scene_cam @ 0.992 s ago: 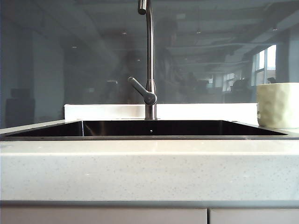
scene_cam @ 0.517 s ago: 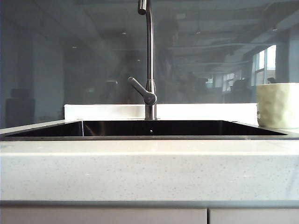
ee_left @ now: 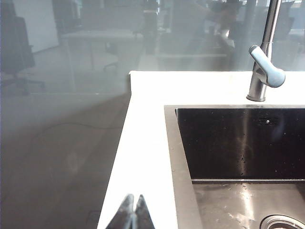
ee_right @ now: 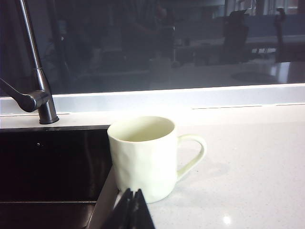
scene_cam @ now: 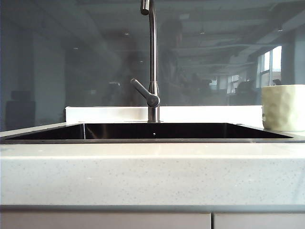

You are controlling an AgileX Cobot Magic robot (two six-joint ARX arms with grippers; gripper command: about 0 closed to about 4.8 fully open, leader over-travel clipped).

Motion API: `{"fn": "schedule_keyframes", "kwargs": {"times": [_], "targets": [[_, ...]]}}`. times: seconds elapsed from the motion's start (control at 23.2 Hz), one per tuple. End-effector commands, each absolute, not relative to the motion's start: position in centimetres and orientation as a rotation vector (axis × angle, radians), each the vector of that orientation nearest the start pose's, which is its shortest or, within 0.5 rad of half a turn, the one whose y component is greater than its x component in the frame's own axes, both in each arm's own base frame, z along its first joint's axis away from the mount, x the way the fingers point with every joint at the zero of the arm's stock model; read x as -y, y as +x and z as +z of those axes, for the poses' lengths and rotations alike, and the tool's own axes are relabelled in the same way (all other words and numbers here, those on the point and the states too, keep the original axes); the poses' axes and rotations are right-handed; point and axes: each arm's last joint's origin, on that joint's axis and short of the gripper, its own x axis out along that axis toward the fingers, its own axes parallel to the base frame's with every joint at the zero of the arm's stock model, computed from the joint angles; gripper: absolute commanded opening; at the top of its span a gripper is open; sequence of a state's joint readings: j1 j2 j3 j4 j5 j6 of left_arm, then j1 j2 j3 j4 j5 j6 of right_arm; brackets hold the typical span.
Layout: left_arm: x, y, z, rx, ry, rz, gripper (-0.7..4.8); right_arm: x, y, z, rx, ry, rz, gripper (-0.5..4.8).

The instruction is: Pick up the mug next to the sink, go to the faucet to get some water, pour the water into the sink, and finally put the mug back to its place.

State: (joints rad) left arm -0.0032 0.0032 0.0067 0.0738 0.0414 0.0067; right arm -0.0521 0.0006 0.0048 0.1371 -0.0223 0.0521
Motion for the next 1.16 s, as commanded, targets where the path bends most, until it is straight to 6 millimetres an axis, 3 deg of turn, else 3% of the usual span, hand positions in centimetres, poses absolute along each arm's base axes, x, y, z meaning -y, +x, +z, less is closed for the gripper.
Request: {"fn": "schedule_keyframes", "kwargs": {"times": [0.04, 1.16], "targets": [[0.14, 9.69, 17.47, 0.090, 0.009, -0.043, -0.06, 0.45, 9.63, 17.87, 0.156, 0.041, -0.028, -0.01], [0.14, 9.69, 17.47, 0.090, 0.009, -0.043, -0.06, 0.44, 9.63, 17.86, 0.154, 0.020, -0.029, -0.01]]}}
